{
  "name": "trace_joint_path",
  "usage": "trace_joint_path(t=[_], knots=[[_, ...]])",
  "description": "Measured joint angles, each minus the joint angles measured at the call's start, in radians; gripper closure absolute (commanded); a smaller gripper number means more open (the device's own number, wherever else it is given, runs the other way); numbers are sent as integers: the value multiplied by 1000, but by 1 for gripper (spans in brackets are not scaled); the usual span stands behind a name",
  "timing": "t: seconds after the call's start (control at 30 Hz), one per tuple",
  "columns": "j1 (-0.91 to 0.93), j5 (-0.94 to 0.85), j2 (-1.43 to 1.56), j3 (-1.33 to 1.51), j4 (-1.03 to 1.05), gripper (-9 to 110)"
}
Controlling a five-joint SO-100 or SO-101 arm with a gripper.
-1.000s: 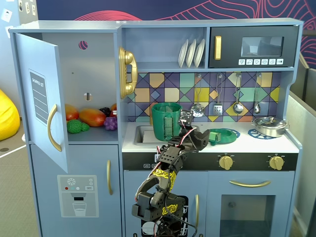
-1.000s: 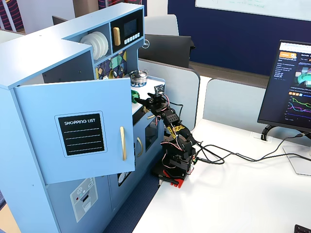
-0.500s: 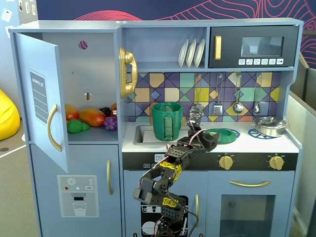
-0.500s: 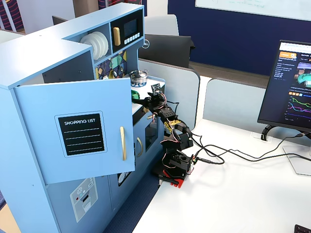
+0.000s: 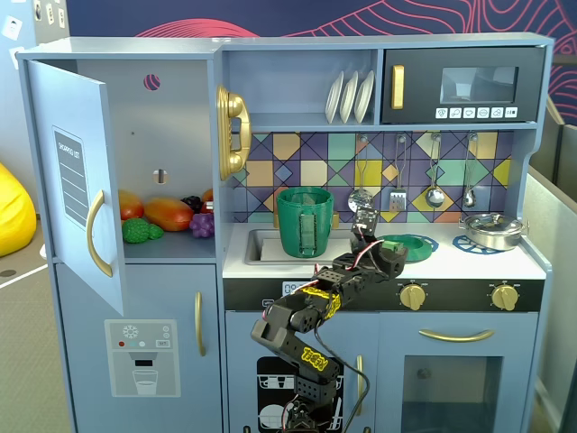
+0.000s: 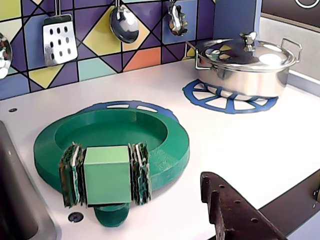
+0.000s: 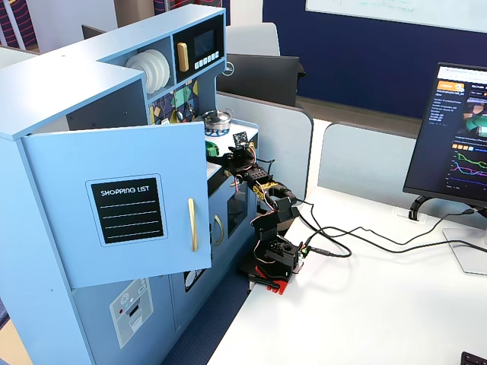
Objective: Pick up the lid from the counter and put it on the green recipient
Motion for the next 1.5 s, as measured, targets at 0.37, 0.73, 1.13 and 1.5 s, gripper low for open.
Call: trace_joint_path(t=[0.37,0.73,1.13,1.5], knots=[[0,3,-166,-127,-35,53],[-51,20,-290,-209,-55,56],[-71,21,-426,-319,-55,57],[-72,21,-474,-334,-83,59]])
